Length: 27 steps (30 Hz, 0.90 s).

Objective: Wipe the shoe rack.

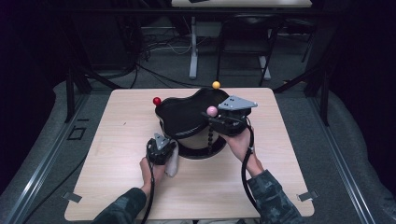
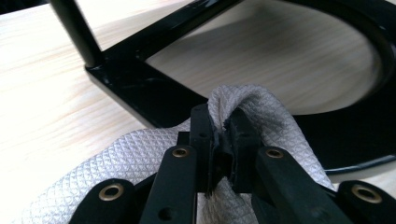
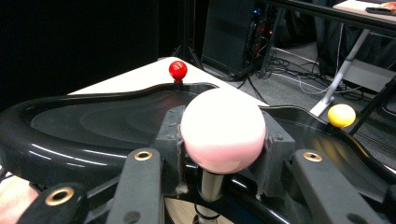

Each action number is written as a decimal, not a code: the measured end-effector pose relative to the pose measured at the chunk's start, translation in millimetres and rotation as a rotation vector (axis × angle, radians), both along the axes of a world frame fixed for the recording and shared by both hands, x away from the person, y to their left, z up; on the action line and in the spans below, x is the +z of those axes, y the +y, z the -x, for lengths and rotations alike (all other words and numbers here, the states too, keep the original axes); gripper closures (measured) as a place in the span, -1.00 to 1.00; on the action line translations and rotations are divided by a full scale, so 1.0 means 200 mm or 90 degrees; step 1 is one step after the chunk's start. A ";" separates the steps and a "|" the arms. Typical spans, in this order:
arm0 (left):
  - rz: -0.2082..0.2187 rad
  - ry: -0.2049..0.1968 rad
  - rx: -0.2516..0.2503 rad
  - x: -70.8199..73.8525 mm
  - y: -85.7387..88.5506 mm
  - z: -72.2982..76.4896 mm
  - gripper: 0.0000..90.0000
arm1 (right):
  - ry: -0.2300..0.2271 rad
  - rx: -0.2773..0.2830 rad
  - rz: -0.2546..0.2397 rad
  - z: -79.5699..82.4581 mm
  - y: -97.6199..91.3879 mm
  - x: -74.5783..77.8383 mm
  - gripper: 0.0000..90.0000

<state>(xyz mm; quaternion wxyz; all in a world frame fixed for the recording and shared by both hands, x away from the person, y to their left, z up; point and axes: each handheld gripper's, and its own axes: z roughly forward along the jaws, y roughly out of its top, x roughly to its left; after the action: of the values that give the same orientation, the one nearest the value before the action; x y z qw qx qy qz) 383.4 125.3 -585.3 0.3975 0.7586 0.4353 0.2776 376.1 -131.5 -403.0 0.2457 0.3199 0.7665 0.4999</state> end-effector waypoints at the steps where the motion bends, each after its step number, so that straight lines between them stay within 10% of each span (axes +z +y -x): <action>1: 0.003 0.000 -0.003 0.00 -0.01 0.01 0.84 | 0.000 0.002 -0.001 0.00 0.00 0.00 0.34; 27: -0.005 0.003 -0.051 0.00 -0.23 0.06 0.84 | 0.001 -0.007 0.004 0.00 0.01 0.00 0.34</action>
<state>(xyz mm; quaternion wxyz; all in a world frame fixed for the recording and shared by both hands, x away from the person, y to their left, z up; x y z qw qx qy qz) 370.5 79.3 -584.7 0.4045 0.7773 0.4047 0.2616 375.7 -130.2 -402.2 0.2487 0.3238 0.7667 0.4955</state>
